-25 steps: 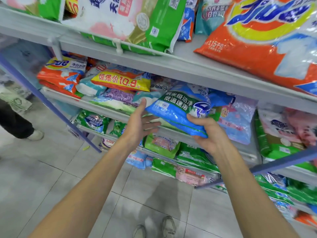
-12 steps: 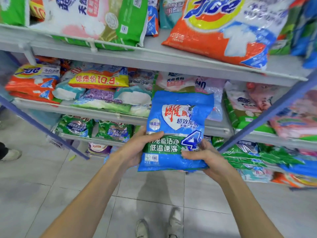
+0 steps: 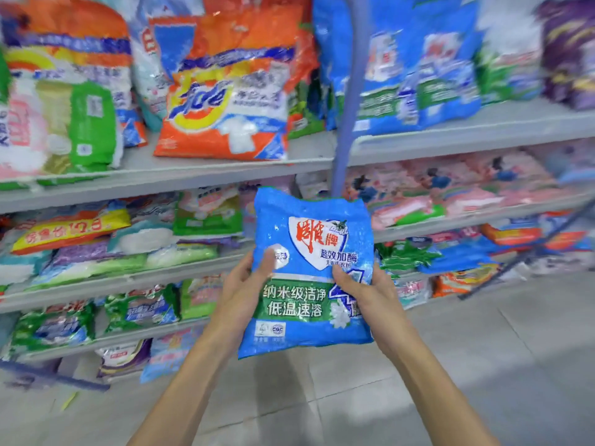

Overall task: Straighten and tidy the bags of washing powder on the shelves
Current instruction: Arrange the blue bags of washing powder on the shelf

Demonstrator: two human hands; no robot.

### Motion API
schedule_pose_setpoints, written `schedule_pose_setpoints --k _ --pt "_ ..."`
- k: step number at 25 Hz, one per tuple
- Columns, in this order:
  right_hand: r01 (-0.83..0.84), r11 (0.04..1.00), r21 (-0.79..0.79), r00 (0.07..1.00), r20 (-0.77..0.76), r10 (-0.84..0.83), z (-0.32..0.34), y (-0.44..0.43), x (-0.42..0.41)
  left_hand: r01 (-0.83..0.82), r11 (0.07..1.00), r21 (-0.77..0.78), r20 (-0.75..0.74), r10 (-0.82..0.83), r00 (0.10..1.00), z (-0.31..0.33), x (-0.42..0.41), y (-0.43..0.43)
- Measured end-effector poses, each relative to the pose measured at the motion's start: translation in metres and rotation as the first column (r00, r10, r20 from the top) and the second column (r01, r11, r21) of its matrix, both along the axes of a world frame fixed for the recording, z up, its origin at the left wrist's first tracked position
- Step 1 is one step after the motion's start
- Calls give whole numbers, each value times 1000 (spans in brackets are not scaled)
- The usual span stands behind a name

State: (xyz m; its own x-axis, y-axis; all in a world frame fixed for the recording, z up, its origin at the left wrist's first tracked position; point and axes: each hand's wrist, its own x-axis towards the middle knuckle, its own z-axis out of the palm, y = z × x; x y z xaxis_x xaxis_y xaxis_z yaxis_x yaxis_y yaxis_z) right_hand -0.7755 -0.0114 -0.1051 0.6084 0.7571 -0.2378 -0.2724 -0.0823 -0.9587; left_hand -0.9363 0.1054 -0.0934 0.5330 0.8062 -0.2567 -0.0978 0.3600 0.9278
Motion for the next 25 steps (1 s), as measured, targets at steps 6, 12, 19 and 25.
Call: schedule_pose_setpoints --k 6,12,19,25 --pt "212 972 98 969 110 -222 38 -95 97 147 989 -22 160 -142 977 34 124 -66" --pt "332 920 208 933 69 -352 69 -155 180 203 978 45 233 -207 950 56 218 -120" --pt "253 929 271 952 99 -288 92 -147 257 165 981 102 297 -189 936 73 289 -109" --pt "93 953 289 972 183 -150 113 -81 344 17 999 45 275 -29 961 103 357 -60"
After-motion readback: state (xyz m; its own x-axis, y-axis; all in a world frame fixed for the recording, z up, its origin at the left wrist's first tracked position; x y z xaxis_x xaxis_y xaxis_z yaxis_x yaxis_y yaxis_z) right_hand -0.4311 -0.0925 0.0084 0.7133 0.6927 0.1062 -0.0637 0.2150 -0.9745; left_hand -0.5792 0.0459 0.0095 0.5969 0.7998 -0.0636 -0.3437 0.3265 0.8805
